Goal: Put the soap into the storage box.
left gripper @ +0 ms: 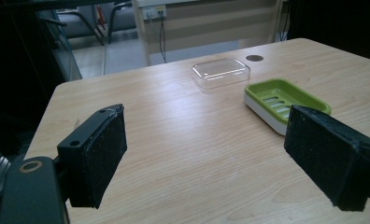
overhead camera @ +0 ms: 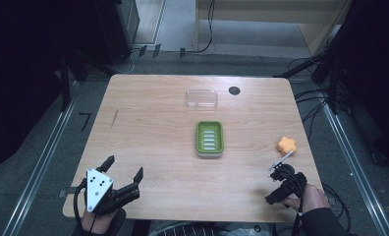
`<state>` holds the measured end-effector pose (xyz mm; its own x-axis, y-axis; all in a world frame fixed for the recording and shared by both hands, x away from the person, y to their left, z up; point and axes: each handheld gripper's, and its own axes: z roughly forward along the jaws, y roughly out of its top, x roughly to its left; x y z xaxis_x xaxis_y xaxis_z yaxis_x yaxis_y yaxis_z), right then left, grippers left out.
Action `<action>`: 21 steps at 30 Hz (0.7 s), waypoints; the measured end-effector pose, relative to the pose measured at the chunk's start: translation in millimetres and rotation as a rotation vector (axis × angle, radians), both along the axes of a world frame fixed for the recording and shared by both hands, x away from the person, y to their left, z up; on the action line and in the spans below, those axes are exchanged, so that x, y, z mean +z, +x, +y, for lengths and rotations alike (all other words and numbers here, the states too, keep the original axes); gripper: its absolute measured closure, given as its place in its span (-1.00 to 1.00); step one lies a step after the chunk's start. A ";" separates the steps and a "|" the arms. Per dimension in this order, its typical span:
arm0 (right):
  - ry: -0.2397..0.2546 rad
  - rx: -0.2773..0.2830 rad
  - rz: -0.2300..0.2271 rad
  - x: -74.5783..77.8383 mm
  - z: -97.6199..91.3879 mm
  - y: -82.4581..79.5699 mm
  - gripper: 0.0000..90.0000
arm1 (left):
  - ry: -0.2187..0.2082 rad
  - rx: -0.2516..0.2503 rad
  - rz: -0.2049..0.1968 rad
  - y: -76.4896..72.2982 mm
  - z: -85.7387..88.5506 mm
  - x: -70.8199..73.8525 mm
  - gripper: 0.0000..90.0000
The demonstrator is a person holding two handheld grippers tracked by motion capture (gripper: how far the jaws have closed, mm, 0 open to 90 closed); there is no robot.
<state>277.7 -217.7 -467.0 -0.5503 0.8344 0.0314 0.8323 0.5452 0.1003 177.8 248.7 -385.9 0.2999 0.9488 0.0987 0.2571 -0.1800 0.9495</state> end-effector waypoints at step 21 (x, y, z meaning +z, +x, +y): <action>-0.020 0.002 -0.035 1.3 0.1 4.1 -1.00 | 0.003 0.008 0.004 -1.7 1.6 -0.2 -0.70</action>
<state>281.8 -217.6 -465.7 -0.5526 0.8334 -0.0043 0.8273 0.5491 0.1188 176.1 250.3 -386.1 0.2930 0.9508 0.1002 0.2621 -0.1807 0.9480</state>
